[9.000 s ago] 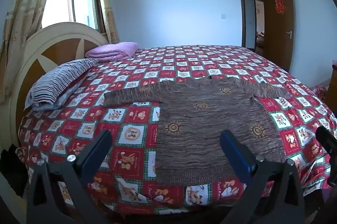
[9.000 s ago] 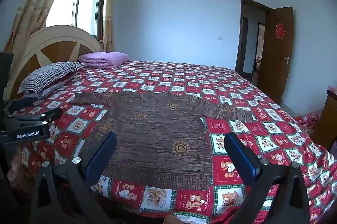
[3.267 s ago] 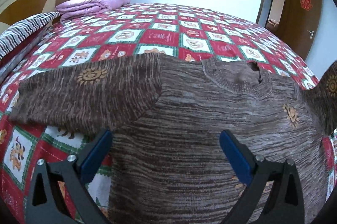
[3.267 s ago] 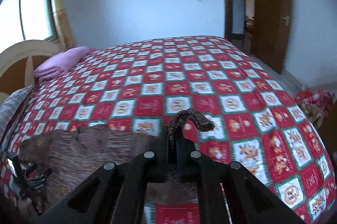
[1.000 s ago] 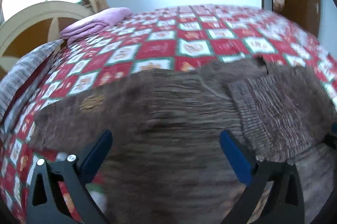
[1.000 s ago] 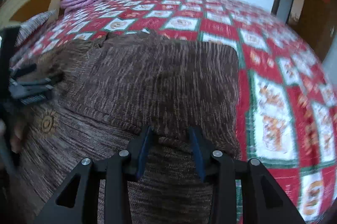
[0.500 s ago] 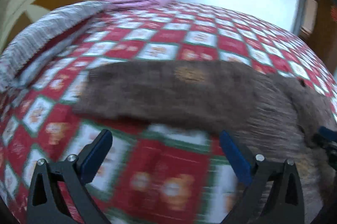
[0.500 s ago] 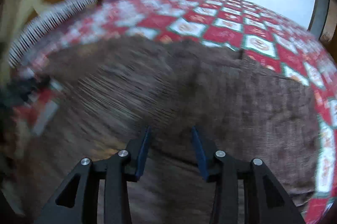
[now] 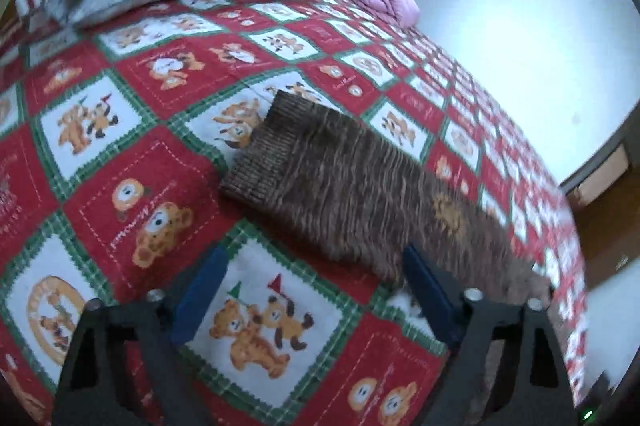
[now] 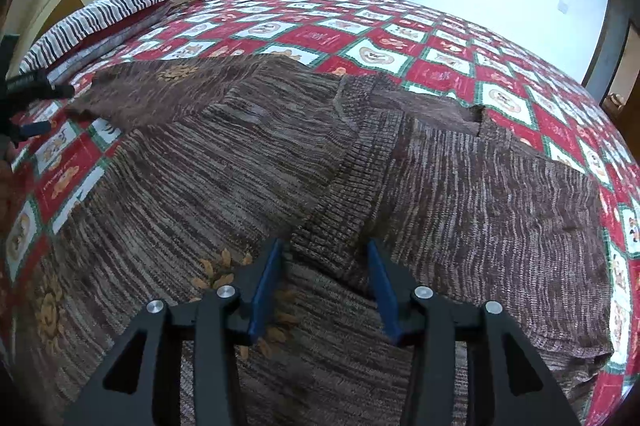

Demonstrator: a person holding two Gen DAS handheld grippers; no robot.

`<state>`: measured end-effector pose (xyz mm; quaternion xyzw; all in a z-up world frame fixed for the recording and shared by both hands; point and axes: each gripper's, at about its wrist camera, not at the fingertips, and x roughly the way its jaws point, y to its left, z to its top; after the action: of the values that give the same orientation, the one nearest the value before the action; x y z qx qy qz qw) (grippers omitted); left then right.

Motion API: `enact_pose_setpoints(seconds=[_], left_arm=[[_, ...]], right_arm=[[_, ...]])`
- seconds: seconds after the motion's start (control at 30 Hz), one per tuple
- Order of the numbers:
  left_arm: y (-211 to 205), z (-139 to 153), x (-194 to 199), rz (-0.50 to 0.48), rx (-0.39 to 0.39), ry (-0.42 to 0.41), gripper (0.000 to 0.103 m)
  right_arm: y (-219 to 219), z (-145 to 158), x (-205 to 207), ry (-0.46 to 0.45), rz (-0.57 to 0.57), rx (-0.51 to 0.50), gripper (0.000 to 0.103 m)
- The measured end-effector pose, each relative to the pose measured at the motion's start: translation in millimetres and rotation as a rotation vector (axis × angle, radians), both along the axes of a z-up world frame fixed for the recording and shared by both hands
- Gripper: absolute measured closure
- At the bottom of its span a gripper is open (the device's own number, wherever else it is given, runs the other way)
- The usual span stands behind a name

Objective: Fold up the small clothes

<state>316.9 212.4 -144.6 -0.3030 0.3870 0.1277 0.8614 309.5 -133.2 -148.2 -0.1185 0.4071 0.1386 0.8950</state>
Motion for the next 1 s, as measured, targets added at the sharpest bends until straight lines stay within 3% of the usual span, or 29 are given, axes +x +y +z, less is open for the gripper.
enact_pose_setpoints(seconds=[0.2, 0.4, 0.47, 0.57, 0.63, 0.73, 0.9, 1.0], left_arm=[[8.4, -13.9, 16.4, 0.001, -0.108, -0.018, 0.027], [12.2, -15.4, 25.4, 0.019, -0.073, -0.059, 0.028], [14.3, -17.0, 29.3, 0.027, -0.046, -0.060, 0.034], [18.4, -18.7, 35.4, 0.048, -0.009, -0.050, 0.058], [24.5, -21.2, 38.7, 0.052, -0.033, -0.041, 0.098], [32.9, -22.1, 41.6, 0.038, -0.074, -0.032, 0.097], [30.9, 3.1, 37.6, 0.015, -0.029, -0.074, 0.097], [26.2, 17.5, 40.3, 0.012, -0.019, -0.096, 0.097]], right_arm=[[-3.9, -0.2, -2.7, -0.014, -0.018, -0.017, 0.049], [-3.1, -0.4, -3.4, -0.025, -0.029, -0.031, 0.046], [-2.3, -0.5, -4.0, -0.029, -0.032, -0.039, 0.045], [-2.2, -0.9, -4.4, -0.032, -0.035, -0.045, 0.044], [-2.7, -1.0, -4.4, -0.033, -0.038, -0.045, 0.043], [-5.6, 0.8, -4.6, -0.028, -0.037, -0.027, 0.042], [-31.8, 19.4, -13.0, -0.031, -0.078, 0.105, 0.042], [-50.6, 32.1, -21.2, -0.067, -0.103, 0.127, 0.042]])
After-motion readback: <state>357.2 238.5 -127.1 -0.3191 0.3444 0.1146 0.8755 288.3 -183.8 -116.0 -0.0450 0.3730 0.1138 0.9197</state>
